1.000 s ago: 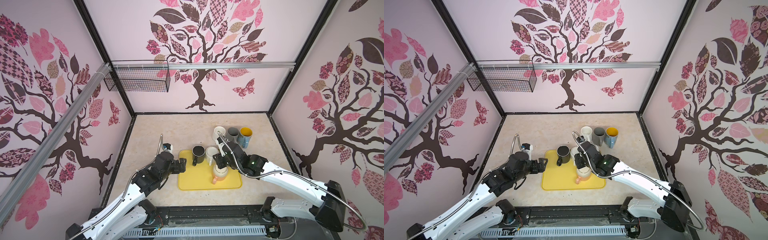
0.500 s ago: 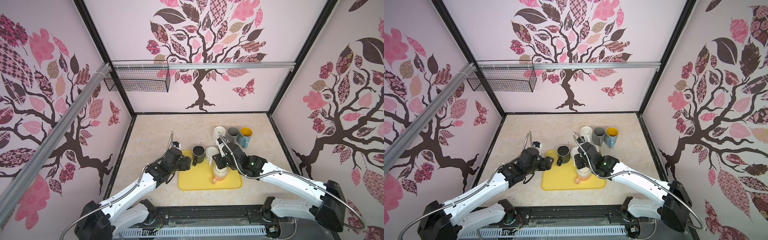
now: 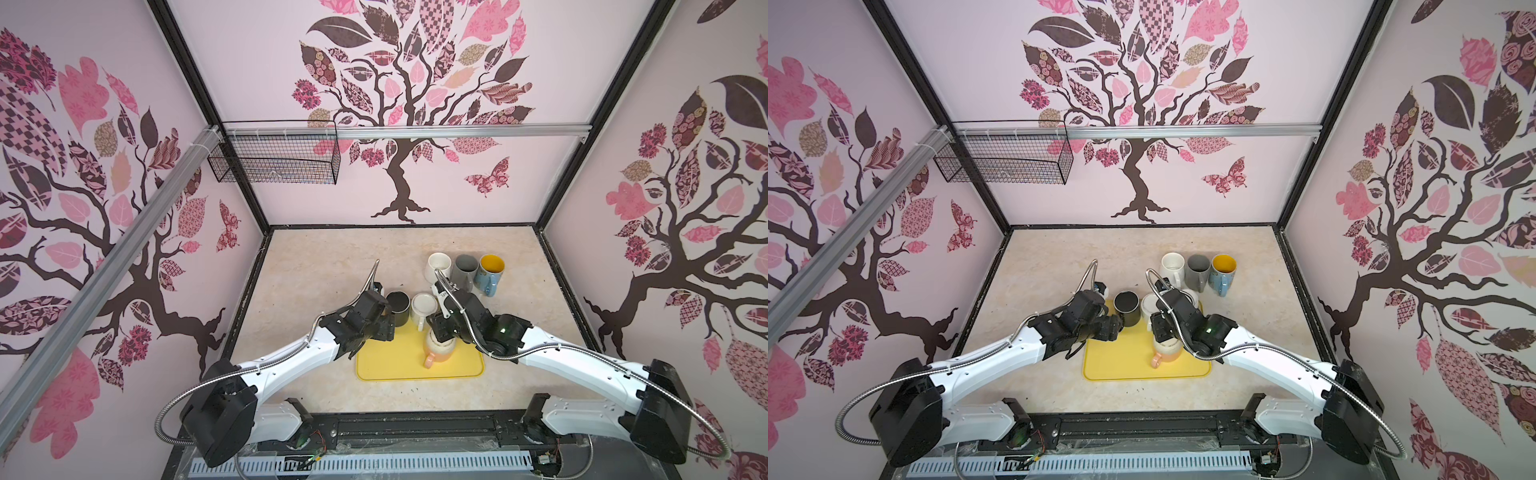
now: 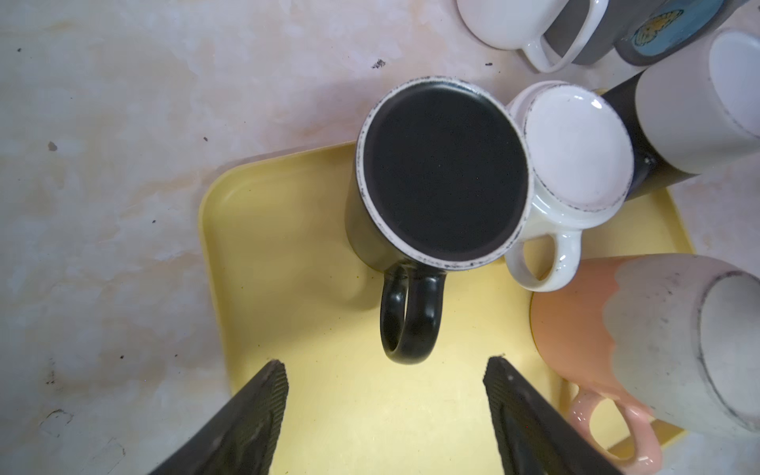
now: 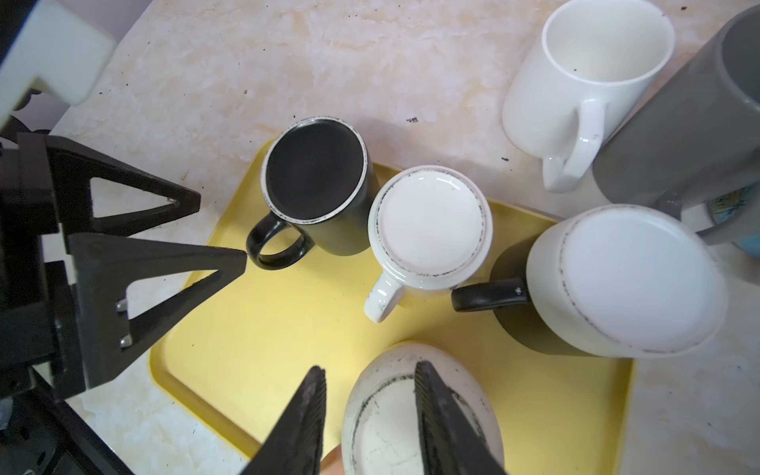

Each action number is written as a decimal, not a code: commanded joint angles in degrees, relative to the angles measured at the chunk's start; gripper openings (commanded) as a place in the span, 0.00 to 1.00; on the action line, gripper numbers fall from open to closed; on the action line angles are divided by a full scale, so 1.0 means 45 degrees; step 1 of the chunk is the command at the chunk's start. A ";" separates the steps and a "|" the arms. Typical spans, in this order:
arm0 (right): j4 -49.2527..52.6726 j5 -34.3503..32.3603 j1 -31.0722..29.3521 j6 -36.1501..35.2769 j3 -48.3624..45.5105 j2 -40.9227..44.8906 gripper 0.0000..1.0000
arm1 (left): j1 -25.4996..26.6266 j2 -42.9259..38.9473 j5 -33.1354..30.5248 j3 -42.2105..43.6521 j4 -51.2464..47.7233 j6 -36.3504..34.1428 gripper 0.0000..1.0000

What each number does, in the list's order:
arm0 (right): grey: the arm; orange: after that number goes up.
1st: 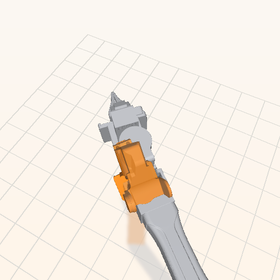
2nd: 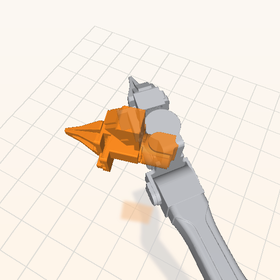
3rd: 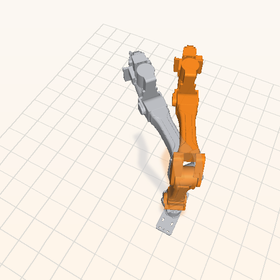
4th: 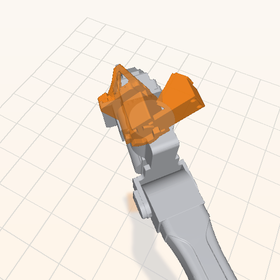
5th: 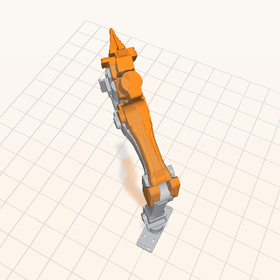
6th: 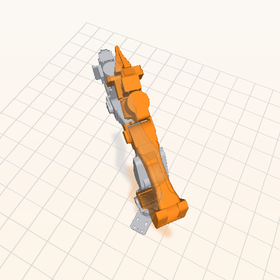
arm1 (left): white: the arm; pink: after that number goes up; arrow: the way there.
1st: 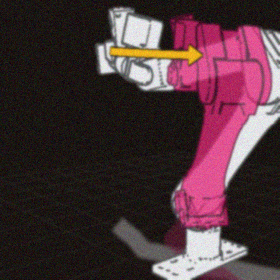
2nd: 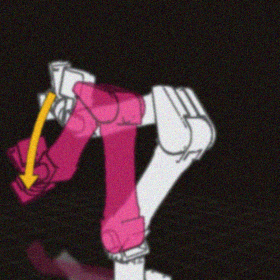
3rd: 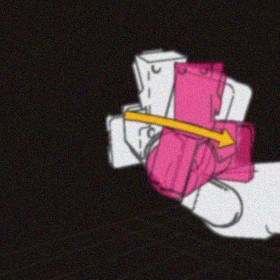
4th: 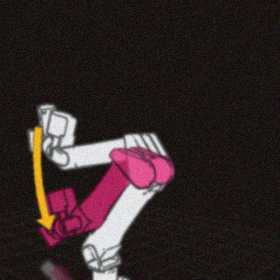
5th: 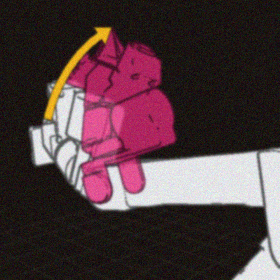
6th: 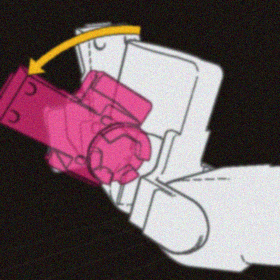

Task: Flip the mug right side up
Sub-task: 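Move the left gripper over the black mug while the right gripper returns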

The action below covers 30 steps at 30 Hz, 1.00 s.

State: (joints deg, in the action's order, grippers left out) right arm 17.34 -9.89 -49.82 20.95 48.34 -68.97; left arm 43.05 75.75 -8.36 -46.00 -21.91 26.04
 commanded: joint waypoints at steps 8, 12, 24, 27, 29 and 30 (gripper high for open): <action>-0.0064 -0.0395 -0.0042 -0.0158 -0.0258 0.0751 0.40 | 0.0077 0.1810 0.0173 -0.1696 0.0172 -0.0607 0.62; -0.0115 -0.0390 -0.0046 -0.0153 -0.0407 0.0851 0.40 | 0.0082 0.2348 0.0265 -0.1995 0.0068 -0.0651 0.60; -0.0403 0.0021 -0.0043 -0.0079 -0.0576 0.0805 0.43 | 0.0082 0.3218 -0.0232 -0.2379 -0.0159 -0.0865 0.48; -0.0411 0.0086 -0.0039 -0.0104 -0.0527 0.0779 0.43 | 0.0089 0.3266 -0.0349 -0.2430 -0.0131 -0.0875 0.43; -0.0415 0.0113 -0.0048 -0.0105 -0.0507 0.0776 0.43 | 0.0083 0.3322 -0.0369 -0.2512 -0.0155 -0.0885 0.42; -0.0411 0.0143 -0.0032 -0.0110 -0.0502 0.0781 0.43 | 0.0083 0.3353 -0.0378 -0.2551 -0.0185 -0.0904 0.41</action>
State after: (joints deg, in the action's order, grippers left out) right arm 16.27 -9.67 -49.82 20.78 45.32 -66.74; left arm 43.20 89.97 -8.82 -54.28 -22.92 22.48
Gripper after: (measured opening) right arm 0.425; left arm 0.418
